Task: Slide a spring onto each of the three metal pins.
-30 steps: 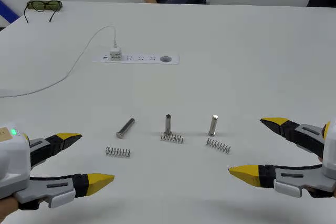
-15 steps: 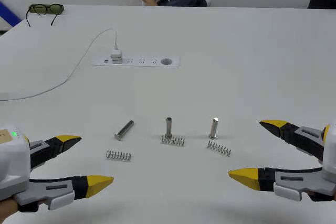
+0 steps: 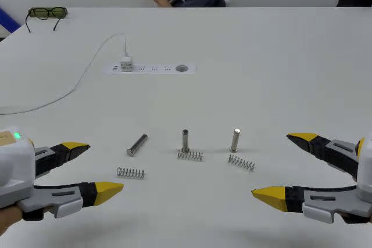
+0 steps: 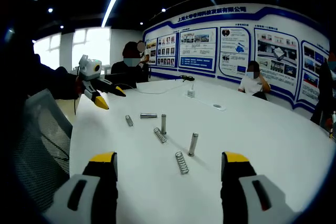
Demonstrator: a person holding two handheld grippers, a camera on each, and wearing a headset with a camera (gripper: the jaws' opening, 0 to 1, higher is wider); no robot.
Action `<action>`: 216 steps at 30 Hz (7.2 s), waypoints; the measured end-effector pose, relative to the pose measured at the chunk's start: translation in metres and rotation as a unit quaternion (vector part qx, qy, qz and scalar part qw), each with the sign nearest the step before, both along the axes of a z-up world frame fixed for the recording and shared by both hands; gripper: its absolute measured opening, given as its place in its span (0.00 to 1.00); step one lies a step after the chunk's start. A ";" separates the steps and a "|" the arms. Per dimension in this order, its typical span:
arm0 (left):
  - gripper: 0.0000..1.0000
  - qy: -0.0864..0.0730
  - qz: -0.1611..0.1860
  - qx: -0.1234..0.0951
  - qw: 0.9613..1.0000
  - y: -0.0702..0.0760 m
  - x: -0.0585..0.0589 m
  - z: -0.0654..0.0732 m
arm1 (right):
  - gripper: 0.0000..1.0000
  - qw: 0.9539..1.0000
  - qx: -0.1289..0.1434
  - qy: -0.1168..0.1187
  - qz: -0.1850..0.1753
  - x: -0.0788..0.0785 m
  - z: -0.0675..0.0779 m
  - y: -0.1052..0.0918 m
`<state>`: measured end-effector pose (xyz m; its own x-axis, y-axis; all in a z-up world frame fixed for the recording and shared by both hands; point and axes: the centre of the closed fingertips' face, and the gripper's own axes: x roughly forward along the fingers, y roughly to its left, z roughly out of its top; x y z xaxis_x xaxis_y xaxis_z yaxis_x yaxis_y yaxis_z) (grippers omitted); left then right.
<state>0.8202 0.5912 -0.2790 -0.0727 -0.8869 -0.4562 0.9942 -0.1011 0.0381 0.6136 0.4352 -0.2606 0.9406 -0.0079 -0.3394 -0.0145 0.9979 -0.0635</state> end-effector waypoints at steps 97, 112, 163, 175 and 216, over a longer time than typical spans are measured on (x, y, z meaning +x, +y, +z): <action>0.10 -0.050 0.061 0.297 0.952 -0.112 0.038 -0.067 | 0.80 0.999 0.021 0.020 -0.033 -0.013 -0.031 -0.002; 0.10 -0.049 0.064 0.343 0.936 -0.112 0.038 -0.070 | 0.80 0.999 0.022 0.023 -0.032 -0.013 -0.034 -0.002; 0.07 -0.019 0.096 0.309 0.946 -0.091 0.035 -0.031 | 0.79 1.000 0.004 0.023 -0.017 -0.009 -0.020 0.002; 0.07 0.008 0.115 0.282 0.952 -0.074 0.038 -0.029 | 0.79 1.000 -0.004 0.025 -0.007 -0.005 -0.016 0.007; 0.27 -0.028 0.086 0.211 0.973 -0.065 0.031 -0.015 | 0.79 0.999 -0.015 0.030 0.002 -0.006 -0.009 0.013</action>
<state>0.8509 0.5267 -0.2944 0.0961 -0.6171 -0.7810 0.9953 0.0493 0.0835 0.6080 0.4478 -0.2698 0.9190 -0.0146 -0.3940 -0.0240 0.9954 -0.0928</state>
